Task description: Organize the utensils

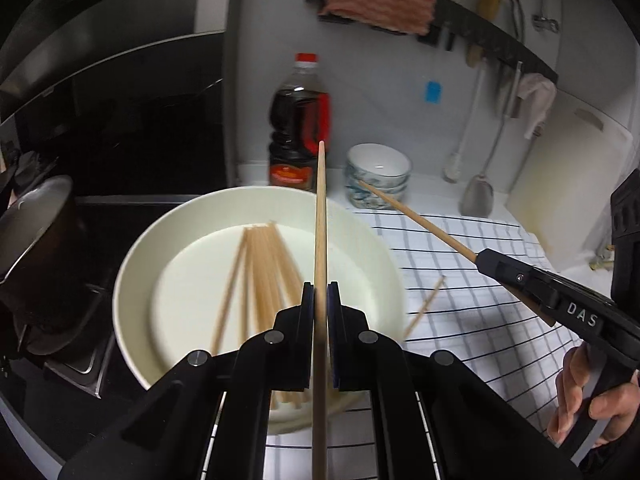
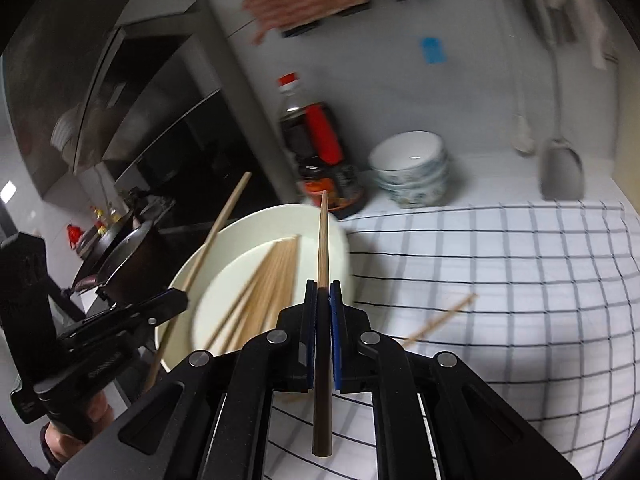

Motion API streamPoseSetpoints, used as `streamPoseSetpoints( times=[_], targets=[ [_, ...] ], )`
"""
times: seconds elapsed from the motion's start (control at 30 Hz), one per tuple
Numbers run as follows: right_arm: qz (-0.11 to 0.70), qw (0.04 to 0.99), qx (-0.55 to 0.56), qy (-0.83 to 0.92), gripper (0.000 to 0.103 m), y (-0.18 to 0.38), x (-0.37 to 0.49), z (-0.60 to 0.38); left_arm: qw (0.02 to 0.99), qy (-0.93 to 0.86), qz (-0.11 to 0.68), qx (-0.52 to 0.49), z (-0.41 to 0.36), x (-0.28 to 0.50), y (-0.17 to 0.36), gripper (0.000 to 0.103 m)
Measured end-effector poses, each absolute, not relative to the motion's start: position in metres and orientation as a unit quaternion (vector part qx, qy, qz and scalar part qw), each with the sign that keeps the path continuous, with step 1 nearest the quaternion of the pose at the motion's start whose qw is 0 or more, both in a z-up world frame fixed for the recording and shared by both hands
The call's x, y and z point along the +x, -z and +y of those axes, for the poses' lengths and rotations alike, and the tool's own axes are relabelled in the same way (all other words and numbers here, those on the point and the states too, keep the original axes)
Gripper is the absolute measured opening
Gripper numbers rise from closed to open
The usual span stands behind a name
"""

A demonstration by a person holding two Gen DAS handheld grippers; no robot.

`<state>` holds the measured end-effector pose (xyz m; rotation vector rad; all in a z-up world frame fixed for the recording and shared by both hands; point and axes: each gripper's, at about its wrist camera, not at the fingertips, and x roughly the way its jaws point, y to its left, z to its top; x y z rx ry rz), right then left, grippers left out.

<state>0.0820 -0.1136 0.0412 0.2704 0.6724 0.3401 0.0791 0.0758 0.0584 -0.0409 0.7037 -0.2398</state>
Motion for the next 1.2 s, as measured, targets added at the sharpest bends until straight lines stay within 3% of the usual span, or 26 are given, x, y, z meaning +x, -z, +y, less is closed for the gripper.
streamPoseSetpoints(
  times=[0.47,0.5,0.57,0.6,0.63,1.2],
  targets=[
    [0.391,0.899,0.095,-0.172,0.009,-0.009,0.146,-0.012,0.927,0.054,0.371,-0.018,0.145,0.121,-0.024,0.009],
    [0.390,0.901,0.092,-0.167,0.017,-0.010,0.146,-0.011,0.927,0.049,0.371,-0.022,0.148,0.121,-0.023,0.018],
    [0.387,0.904,0.089,-0.159,0.025,-0.010,0.146,-0.011,0.930,0.041,0.365,-0.026,0.153,0.118,-0.023,0.049],
    [0.387,0.905,0.087,-0.154,0.026,-0.011,0.145,-0.011,0.933,0.033,0.357,-0.028,0.156,0.115,-0.025,0.072],
    [0.388,0.905,0.085,-0.151,0.027,-0.010,0.143,-0.011,0.937,0.027,0.348,-0.029,0.159,0.113,-0.027,0.076],
    [0.375,0.918,0.056,-0.117,0.043,-0.017,0.112,0.008,0.950,-0.012,0.312,-0.017,0.172,0.076,-0.047,0.089]
  ],
)
